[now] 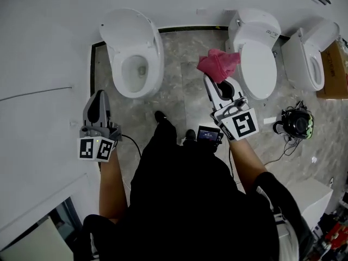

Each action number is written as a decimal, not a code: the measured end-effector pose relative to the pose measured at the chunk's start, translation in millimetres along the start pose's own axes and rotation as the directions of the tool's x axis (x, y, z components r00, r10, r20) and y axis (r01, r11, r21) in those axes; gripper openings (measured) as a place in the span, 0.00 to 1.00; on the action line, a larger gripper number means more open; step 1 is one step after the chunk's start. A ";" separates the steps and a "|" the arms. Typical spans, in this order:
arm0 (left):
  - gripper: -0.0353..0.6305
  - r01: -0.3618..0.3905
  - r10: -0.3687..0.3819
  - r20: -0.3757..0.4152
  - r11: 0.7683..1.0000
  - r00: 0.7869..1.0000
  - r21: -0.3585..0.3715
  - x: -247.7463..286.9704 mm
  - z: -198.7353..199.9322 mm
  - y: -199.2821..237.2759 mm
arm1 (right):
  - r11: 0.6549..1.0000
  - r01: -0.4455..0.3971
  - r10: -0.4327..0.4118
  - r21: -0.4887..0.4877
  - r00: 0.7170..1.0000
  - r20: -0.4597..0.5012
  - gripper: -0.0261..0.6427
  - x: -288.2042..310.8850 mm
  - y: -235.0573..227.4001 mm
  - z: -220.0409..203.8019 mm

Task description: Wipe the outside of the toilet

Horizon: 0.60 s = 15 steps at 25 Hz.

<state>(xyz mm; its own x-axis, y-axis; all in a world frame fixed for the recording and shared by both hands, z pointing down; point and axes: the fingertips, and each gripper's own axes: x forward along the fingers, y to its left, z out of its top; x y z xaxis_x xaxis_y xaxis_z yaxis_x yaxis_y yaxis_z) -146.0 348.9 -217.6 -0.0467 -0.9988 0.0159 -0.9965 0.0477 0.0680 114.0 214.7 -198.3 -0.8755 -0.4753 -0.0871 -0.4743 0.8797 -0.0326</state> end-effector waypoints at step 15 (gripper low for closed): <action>0.08 0.012 -0.023 -0.093 0.993 0.995 -0.121 -101.1 -30.7 -24.4 | 0.992 -0.052 0.066 0.112 0.990 -0.125 0.11 -60.7 96.1 -60.8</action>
<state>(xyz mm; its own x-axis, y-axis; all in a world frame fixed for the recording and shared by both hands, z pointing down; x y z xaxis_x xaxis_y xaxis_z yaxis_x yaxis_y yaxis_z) -114.8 449.1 -190.2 -0.0173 -0.9941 0.1072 -0.9815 0.0373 0.1879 116.0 327.3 -135.6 -0.9097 -0.4137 0.0363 -0.4145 0.8993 -0.1392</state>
